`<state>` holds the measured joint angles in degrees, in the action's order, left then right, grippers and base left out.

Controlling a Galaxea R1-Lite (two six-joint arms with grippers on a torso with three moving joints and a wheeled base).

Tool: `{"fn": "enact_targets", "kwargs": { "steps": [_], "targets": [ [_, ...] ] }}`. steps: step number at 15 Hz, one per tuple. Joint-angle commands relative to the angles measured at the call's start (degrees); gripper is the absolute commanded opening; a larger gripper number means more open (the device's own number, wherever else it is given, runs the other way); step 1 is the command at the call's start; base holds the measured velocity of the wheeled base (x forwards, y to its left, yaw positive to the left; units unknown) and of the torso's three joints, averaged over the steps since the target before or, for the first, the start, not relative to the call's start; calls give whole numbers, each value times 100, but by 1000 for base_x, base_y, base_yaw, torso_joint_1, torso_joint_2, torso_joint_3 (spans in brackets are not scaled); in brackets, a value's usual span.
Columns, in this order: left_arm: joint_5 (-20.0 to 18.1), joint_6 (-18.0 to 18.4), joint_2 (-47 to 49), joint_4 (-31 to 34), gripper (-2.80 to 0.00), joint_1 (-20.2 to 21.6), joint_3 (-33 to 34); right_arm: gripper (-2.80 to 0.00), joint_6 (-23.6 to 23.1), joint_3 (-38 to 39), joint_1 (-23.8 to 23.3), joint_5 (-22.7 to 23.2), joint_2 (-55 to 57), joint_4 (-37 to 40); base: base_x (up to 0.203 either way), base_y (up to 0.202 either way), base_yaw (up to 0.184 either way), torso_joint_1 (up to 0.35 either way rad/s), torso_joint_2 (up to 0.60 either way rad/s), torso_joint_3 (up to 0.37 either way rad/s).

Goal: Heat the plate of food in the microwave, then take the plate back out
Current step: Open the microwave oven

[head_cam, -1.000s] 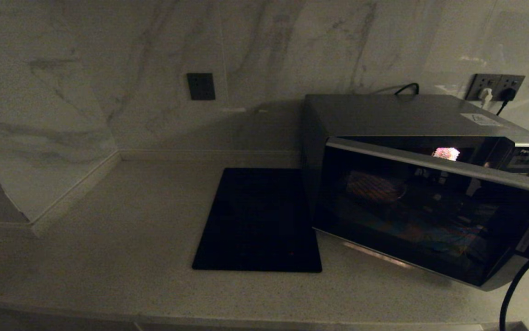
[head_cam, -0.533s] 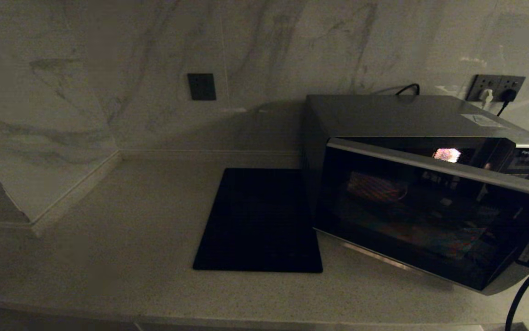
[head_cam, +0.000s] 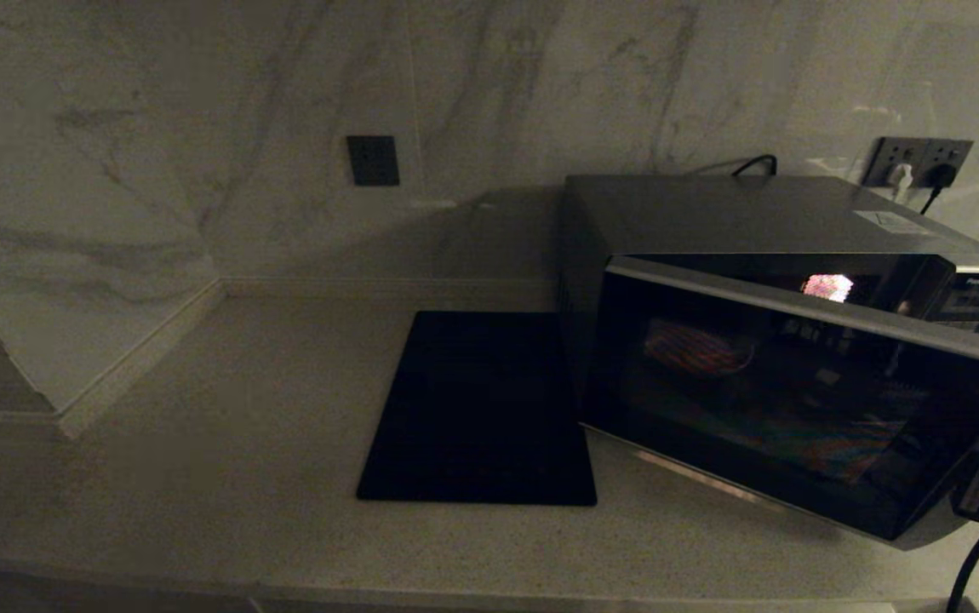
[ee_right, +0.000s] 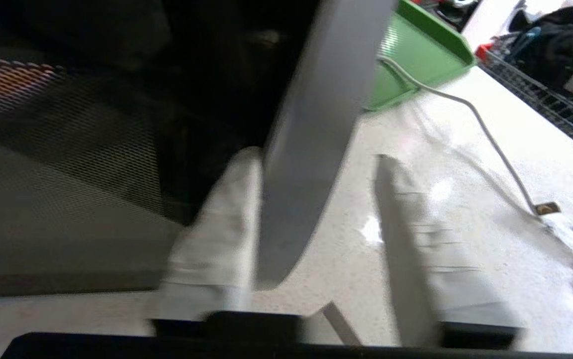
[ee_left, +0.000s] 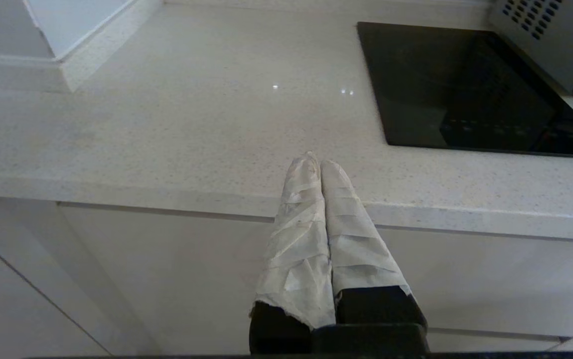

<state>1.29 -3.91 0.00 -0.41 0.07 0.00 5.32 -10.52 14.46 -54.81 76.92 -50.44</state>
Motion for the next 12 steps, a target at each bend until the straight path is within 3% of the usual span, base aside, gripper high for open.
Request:
{"fn": "enact_targets", "kwargs": {
  "steps": [1, 7, 12],
  "targets": [
    [3, -4, 7, -2, -280, 1, 0, 0, 13, 34, 13, -30, 42, -80, 0, 0, 0, 0, 0, 0],
    [3, -4, 7, -2, -280, 1, 0, 0, 13, 264, 52, 11, -166, -89, 0, 0, 0, 0, 0, 0],
    [3, -4, 0, -2, -280, 1, 0, 0, -27, 399, 590, 32, -619, -63, 0, 0, 0, 0, 0, 0]
  ]
}}
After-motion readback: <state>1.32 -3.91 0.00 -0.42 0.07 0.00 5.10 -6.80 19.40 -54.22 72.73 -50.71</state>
